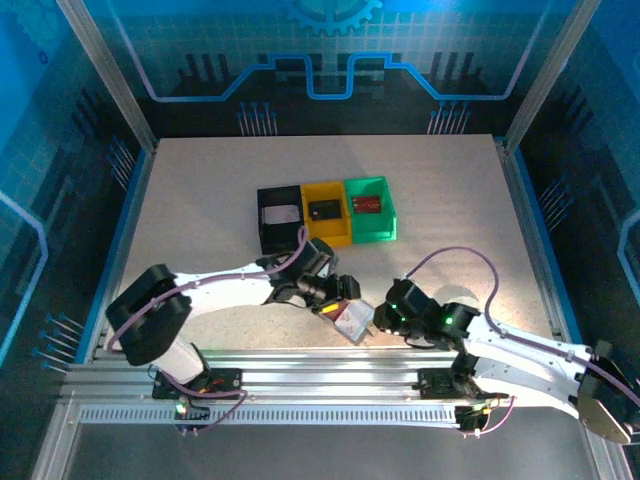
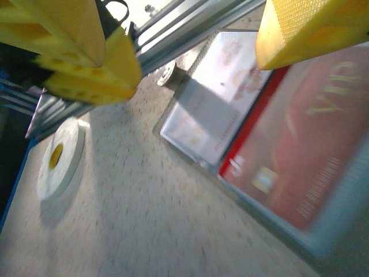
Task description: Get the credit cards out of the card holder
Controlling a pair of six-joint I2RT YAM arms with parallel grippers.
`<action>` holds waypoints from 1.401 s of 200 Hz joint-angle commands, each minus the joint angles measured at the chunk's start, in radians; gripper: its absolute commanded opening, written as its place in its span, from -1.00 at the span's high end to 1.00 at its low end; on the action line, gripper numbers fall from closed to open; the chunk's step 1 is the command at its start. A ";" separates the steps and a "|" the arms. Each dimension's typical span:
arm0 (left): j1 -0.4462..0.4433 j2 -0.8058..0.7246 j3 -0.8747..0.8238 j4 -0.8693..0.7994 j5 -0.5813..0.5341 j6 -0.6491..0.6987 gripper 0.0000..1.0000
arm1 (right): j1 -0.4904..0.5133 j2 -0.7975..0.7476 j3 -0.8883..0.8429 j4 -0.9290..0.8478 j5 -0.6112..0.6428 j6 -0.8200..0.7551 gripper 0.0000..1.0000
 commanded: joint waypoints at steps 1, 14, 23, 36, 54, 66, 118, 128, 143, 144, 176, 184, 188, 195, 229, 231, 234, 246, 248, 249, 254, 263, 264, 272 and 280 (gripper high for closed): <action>0.042 -0.092 -0.016 -0.134 -0.107 0.067 -0.44 | 0.059 0.067 0.031 0.022 0.051 0.101 0.46; 0.059 -0.102 -0.026 -0.150 -0.103 0.077 -0.45 | 0.091 0.102 0.040 0.028 0.065 0.147 0.44; 0.063 -0.099 -0.033 -0.154 -0.098 0.081 -0.45 | 0.112 0.118 0.039 0.039 0.084 0.186 0.43; 0.065 -0.093 -0.042 -0.163 -0.096 0.086 -0.45 | 0.141 0.141 0.030 0.077 0.101 0.224 0.42; 0.070 -0.096 -0.061 -0.163 -0.100 0.087 -0.45 | 0.154 0.191 0.037 0.109 0.093 0.248 0.42; 0.072 -0.104 -0.071 -0.163 -0.107 0.088 -0.46 | 0.156 0.224 0.053 0.110 0.088 0.250 0.43; 0.077 -0.121 -0.093 -0.161 -0.108 0.090 -0.45 | 0.160 0.273 0.062 0.092 0.146 0.278 0.43; 0.078 -0.122 -0.097 -0.161 -0.107 0.089 -0.45 | 0.145 0.284 0.064 0.079 0.146 0.273 0.42; 0.078 -0.124 -0.100 -0.159 -0.106 0.088 -0.45 | 0.105 0.295 0.060 0.076 0.128 0.252 0.42; 0.078 -0.124 -0.100 -0.160 -0.106 0.087 -0.45 | 0.101 0.296 0.059 0.077 0.126 0.249 0.42; 0.078 -0.129 -0.110 -0.155 -0.101 0.086 -0.45 | 0.012 0.315 0.069 0.085 0.079 0.162 0.43; 0.077 -0.131 -0.112 -0.153 -0.099 0.084 -0.45 | -0.002 0.322 0.082 0.073 0.074 0.141 0.43; 0.078 -0.131 -0.114 -0.150 -0.098 0.082 -0.45 | -0.010 0.326 0.088 0.071 0.071 0.129 0.43; 0.077 -0.132 -0.116 -0.146 -0.095 0.079 -0.45 | -0.023 0.335 0.094 0.072 0.063 0.110 0.43; 0.078 -0.131 -0.125 -0.131 -0.086 0.068 -0.45 | -0.097 0.405 0.133 0.094 -0.003 0.031 0.45; 0.077 -0.131 -0.125 -0.130 -0.087 0.067 -0.45 | -0.101 0.409 0.136 0.093 -0.005 0.025 0.45; 0.078 -0.131 -0.125 -0.129 -0.085 0.067 -0.45 | -0.104 0.416 0.142 0.092 -0.007 0.016 0.45; 0.078 -0.133 -0.126 -0.128 -0.081 0.064 -0.45 | -0.119 0.441 0.170 0.077 -0.007 -0.014 0.45; 0.078 -0.133 -0.126 -0.127 -0.081 0.065 -0.46 | -0.122 0.447 0.174 0.077 -0.006 -0.019 0.45; 0.078 -0.133 -0.128 -0.126 -0.081 0.064 -0.45 | -0.123 0.449 0.176 0.076 -0.006 -0.021 0.45; 0.078 -0.136 -0.128 -0.125 -0.080 0.062 -0.45 | -0.128 0.458 0.186 0.074 -0.006 -0.033 0.45; 0.078 -0.138 -0.131 -0.121 -0.079 0.059 -0.45 | -0.141 0.474 0.199 0.076 -0.012 -0.050 0.46; 0.078 -0.139 -0.131 -0.120 -0.079 0.058 -0.45 | -0.143 0.476 0.200 0.078 -0.014 -0.052 0.46; 0.078 -0.140 -0.131 -0.119 -0.078 0.056 -0.46 | -0.152 0.489 0.210 0.087 -0.021 -0.067 0.46; 0.077 -0.140 -0.131 -0.117 -0.076 0.053 -0.45 | -0.163 0.502 0.221 0.090 -0.029 -0.082 0.46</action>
